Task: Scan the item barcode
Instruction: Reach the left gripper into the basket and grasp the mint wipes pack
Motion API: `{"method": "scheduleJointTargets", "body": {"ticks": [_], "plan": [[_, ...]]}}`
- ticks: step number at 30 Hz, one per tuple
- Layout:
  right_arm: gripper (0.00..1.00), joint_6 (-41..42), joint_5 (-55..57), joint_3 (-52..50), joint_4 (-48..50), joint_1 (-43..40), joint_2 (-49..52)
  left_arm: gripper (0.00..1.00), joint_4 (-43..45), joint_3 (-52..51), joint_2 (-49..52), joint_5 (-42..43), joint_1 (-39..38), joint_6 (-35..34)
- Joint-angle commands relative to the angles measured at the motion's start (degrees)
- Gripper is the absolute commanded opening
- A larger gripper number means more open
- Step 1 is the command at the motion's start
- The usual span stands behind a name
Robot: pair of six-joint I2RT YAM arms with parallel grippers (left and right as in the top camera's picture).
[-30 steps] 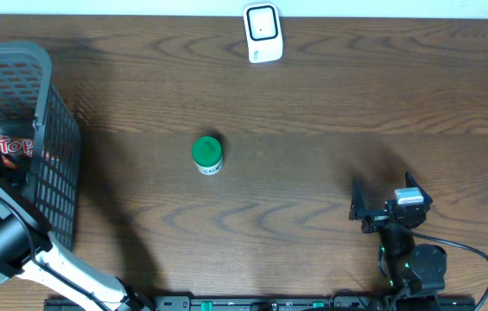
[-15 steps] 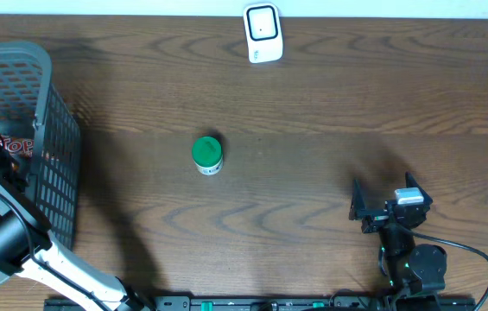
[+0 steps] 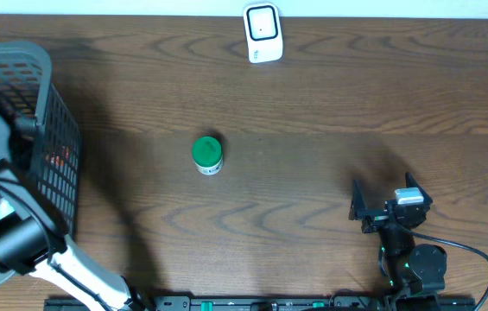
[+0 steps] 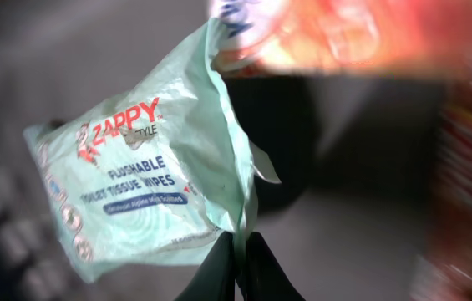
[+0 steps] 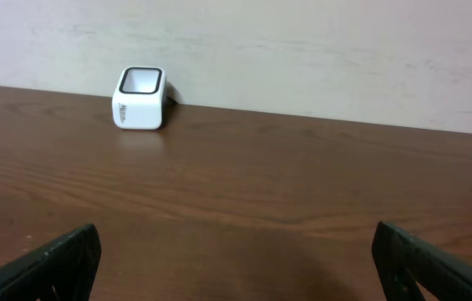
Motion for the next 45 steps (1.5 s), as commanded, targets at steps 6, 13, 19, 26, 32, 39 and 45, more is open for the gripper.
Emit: {"method": "scheduleJointTargets", "body": {"ticks": [6, 13, 19, 26, 32, 39, 45], "plan": [[0.99, 1.0, 0.5, -0.1, -0.2, 0.2, 0.0, 0.86, 0.3, 0.9, -0.7, -3.4, -5.9, -2.7], [0.99, 1.0, 0.5, -0.1, -0.2, 0.2, 0.0, 0.86, 1.1, 0.8, -0.6, -3.4, -5.9, -9.3], [0.99, 1.0, 0.5, -0.1, -0.2, 0.2, 0.0, 0.87, 1.1, 0.5, 2.4, -3.4, -5.8, -14.3], [0.99, 1.0, 0.5, -0.1, -0.2, 0.2, 0.0, 0.87, 0.9, 0.3, 3.1, -3.4, -1.6, -17.3], [0.99, 1.0, 0.5, -0.1, -0.2, 0.2, 0.0, 0.87, 1.6, -1.5, 3.2, -3.3, 1.9, -17.3], [0.99, 1.0, 0.5, -0.1, -0.2, 0.2, 0.0, 0.87, 1.7, -3.0, 6.9, -3.1, 2.3, -17.3], [0.99, 1.0, 0.5, -0.1, -0.2, 0.2, 0.0, 0.50, -1.1, -3.0, 11.1, -3.2, 2.3, -17.3]]}}
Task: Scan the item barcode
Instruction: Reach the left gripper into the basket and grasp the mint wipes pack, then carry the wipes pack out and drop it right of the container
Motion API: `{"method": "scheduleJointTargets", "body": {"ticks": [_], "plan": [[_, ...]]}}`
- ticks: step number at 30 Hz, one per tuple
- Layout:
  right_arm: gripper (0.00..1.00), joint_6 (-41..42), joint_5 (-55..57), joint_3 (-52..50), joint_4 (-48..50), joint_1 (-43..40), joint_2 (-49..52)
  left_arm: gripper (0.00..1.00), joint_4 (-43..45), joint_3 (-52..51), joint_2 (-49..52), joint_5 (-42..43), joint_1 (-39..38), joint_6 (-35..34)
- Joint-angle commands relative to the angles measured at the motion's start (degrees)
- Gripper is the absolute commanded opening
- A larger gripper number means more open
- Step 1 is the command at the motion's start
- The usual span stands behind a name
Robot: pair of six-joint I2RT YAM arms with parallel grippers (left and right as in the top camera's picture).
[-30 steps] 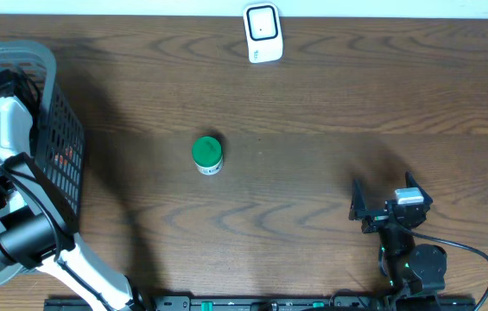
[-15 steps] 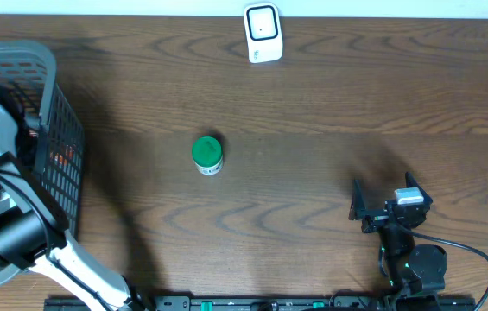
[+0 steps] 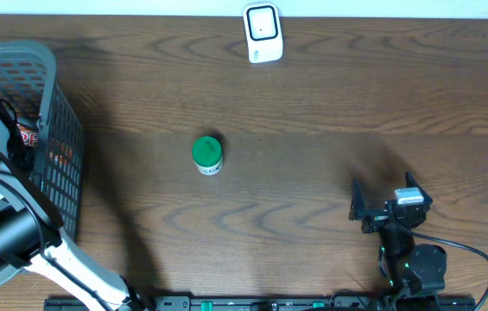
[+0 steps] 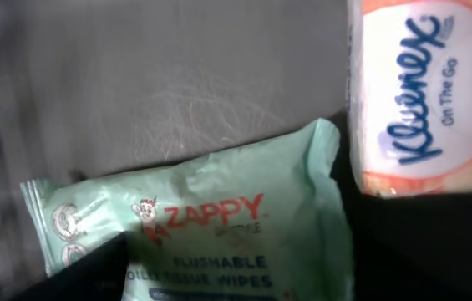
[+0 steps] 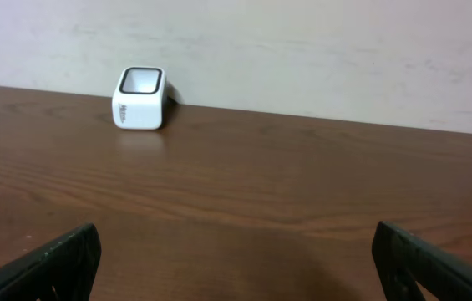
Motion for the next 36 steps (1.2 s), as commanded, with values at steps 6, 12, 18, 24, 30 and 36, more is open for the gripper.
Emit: {"method": "scheduleJointTargets", "body": {"ticks": [6, 12, 18, 24, 30, 36], "plan": [[0.99, 1.0, 0.5, -0.1, -0.2, 0.2, 0.0, 0.07, -8.6, 0.9, 5.5, 0.1, 1.1, -0.2], [0.99, 1.0, 0.5, -0.1, -0.2, 0.2, 0.0, 0.08, -23.6, 17.4, -1.4, 1.2, 3.1, 2.6], [0.99, 1.0, 0.5, -0.1, -0.2, 0.2, 0.0, 0.07, -26.7, 31.4, -14.4, 19.3, 4.0, 6.5], [0.99, 1.0, 0.5, -0.1, -0.2, 0.2, 0.0, 0.07, -22.5, 31.9, -30.8, 42.0, -7.5, 8.9], [0.99, 1.0, 0.5, -0.1, -0.2, 0.2, 0.0, 0.07, -19.0, 31.7, -33.8, 28.5, -39.6, 10.1], [0.99, 1.0, 0.5, -0.1, -0.2, 0.2, 0.0, 0.07, -15.8, 28.4, -23.8, 9.2, -66.9, 6.3]]}}
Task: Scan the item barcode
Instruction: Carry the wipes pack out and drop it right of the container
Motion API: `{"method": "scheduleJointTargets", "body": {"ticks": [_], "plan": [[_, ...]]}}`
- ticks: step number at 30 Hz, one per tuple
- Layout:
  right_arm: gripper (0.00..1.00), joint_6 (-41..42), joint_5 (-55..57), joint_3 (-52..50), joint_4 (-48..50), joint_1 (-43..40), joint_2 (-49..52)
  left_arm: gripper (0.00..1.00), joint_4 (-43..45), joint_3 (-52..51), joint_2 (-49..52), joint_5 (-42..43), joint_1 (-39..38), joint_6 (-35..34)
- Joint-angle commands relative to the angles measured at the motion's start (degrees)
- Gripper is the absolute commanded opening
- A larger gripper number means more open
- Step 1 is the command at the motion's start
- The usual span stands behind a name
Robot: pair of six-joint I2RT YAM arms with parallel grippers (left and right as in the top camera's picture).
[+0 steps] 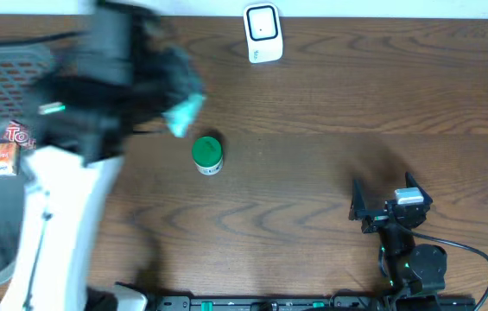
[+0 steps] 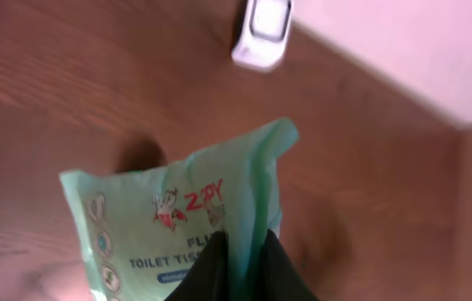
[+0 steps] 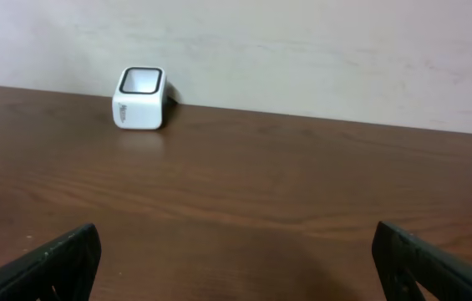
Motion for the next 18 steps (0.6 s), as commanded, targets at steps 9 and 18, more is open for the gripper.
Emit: {"method": "scheduleJointTargets", "body": {"ticks": [9, 18], "plan": [[0.99, 1.0, 0.5, -0.1, -0.2, 0.2, 0.0, 0.07, 1.9, -2.2, 32.9, -12.7, -20.3, -4.5], [0.99, 1.0, 0.5, -0.1, -0.2, 0.2, 0.0, 0.59, 3.7, -1.5, 41.7, -12.7, -24.7, 0.0]]}}
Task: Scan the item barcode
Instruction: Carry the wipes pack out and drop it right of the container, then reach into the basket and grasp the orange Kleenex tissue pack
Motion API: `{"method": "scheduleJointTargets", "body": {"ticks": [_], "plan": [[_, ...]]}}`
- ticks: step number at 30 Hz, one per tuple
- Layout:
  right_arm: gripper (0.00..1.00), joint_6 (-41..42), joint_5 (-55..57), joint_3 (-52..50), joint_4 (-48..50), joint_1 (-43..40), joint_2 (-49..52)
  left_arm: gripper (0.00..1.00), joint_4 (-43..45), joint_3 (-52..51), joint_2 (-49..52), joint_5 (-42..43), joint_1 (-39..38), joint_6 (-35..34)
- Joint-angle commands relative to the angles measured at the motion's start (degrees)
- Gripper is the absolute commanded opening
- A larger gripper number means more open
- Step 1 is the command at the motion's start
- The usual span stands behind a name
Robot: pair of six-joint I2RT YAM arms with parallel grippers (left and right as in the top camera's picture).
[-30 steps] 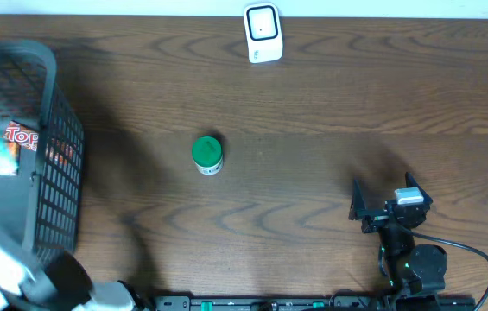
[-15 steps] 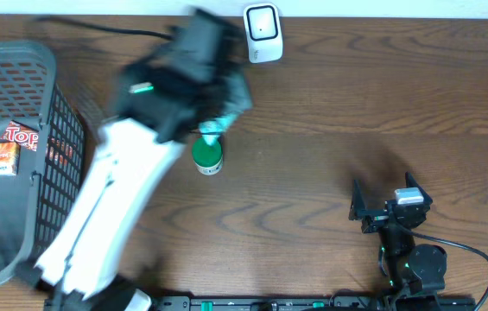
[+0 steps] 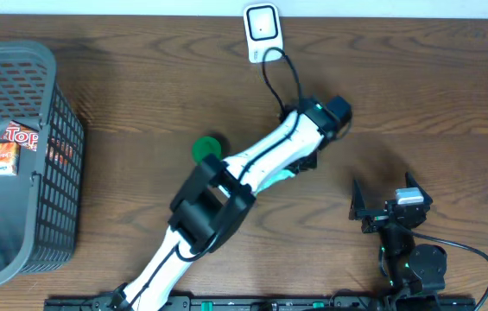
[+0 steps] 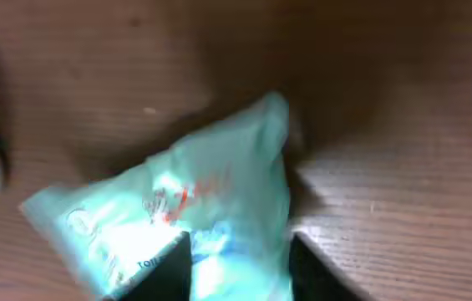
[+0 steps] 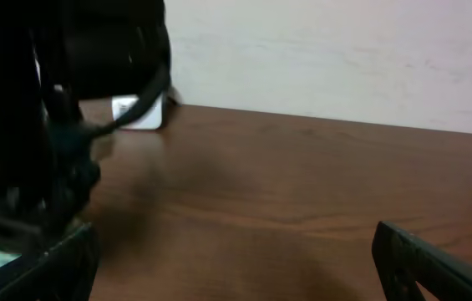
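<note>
A pale green pack of Zappy flushable wipes (image 4: 194,209) lies on the wooden table; it shows as a teal sliver (image 3: 285,175) under the left arm in the overhead view. My left gripper (image 4: 240,255) is low over it, open, with the pack's near end between its spread fingers. The white barcode scanner (image 3: 262,33) stands at the table's far edge, apart from the pack. My right gripper (image 5: 236,267) is open and holds nothing near the front right. From there the pack's corner shows at the lower left.
A green-lidded jar (image 3: 205,149) stands left of the left arm. A grey mesh basket (image 3: 53,173) at the far left holds an orange packet and other items. The left arm's cable loops up near the scanner. A wall runs behind the table.
The left gripper was shut on the wipes pack in the air left of the scanner. Now it is right of the green jar, jaws apart, with the pack lying on the wood.
The left gripper was shut on the pack's edge inside the basket. Then it stood spread over the pack beside a Kleenex packet. Later it held the pack over the table, and now the pack lies mid-table. The right arm stayed still.
</note>
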Motion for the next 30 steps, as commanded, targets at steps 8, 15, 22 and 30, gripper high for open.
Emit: {"method": "scheduleJointTargets", "body": {"ticks": [8, 15, 22, 30], "plan": [[0.99, 1.0, 0.5, -0.1, -0.2, 0.2, 0.0, 0.83, -0.6, 3.9, -30.2, -5.1, 7.2, 15.4], [0.99, 1.0, 0.5, -0.1, -0.2, 0.2, 0.0, 0.84, -6.2, 3.9, -55.4, -11.1, 44.2, 16.6], [0.99, 1.0, 0.5, -0.1, -0.2, 0.2, 0.0, 0.84, -8.0, 0.7, -53.3, 10.5, 82.6, 17.2], [0.99, 1.0, 0.5, -0.1, -0.2, 0.2, 0.0, 0.71, -2.3, -5.0, -40.3, 11.2, 86.2, 33.0]]}}
